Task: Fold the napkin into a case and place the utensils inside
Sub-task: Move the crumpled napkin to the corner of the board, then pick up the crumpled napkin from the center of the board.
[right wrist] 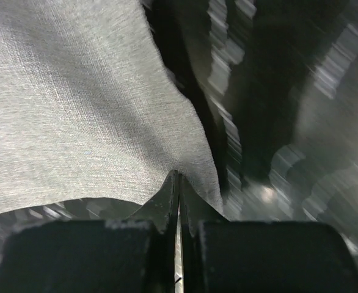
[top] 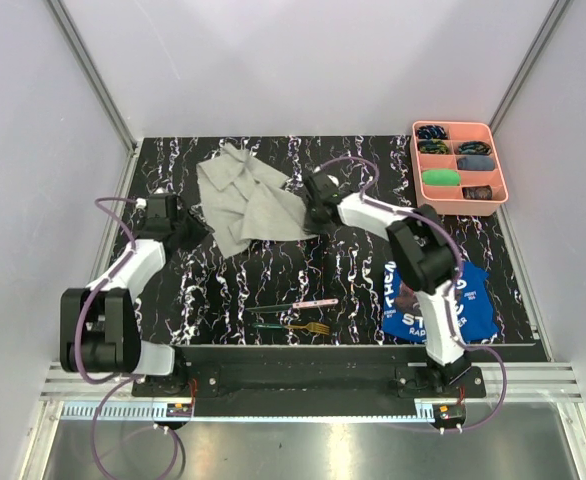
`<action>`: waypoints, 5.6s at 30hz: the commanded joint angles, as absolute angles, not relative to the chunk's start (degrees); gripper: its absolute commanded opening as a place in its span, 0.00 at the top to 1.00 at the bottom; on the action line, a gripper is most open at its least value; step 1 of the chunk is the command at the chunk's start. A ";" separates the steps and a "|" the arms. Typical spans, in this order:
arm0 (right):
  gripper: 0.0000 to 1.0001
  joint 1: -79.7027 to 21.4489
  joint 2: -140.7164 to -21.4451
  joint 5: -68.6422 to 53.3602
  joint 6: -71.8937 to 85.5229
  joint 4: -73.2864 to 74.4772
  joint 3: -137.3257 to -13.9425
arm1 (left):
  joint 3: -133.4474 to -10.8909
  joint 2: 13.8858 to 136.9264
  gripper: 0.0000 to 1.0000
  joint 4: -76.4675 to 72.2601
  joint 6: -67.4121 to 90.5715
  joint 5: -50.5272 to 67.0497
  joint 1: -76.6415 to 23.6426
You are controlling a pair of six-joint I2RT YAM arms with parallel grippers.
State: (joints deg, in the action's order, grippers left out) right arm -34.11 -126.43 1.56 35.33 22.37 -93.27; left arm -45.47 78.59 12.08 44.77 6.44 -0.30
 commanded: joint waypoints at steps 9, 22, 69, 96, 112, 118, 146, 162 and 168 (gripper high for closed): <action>0.20 -33.13 -95.29 13.00 29.79 28.91 -73.66 | -47.72 84.29 0.46 21.26 45.96 -4.38 -14.04; 0.06 -33.13 -102.30 23.29 36.56 41.22 -81.65 | -53.43 90.95 0.54 29.53 54.93 -18.28 -22.76; 0.68 -36.56 -120.68 21.97 42.28 39.64 -84.91 | -43.60 80.69 1.00 28.04 46.24 -26.81 -21.27; 1.00 -36.56 -108.90 17.84 39.90 31.99 -73.30 | -41.92 81.82 0.43 31.90 53.61 -24.96 -18.54; 1.00 -36.56 -107.14 18.11 39.82 31.55 -71.90 | -44.21 88.77 0.86 30.59 55.30 -27.77 -18.02; 1.00 -36.48 -106.35 17.75 37.97 31.11 -71.72 | -44.82 83.51 1.00 29.01 49.50 -29.36 -17.58; 1.00 -36.56 -104.68 14.59 36.30 30.24 -71.72 | -45.79 85.87 0.54 30.41 49.48 -23.38 -15.21; 1.00 -36.39 -102.74 13.98 35.86 30.23 -70.49 | -39.99 84.03 1.00 19.07 45.97 -16.70 -10.55; 1.00 -36.39 -96.70 15.20 31.30 31.02 -73.56 | -44.38 68.93 1.00 21.27 42.46 -13.45 -10.63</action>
State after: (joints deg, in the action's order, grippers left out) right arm -36.27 -104.60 14.24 35.18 31.20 -70.15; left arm -40.86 79.00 22.59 45.63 -16.69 -10.72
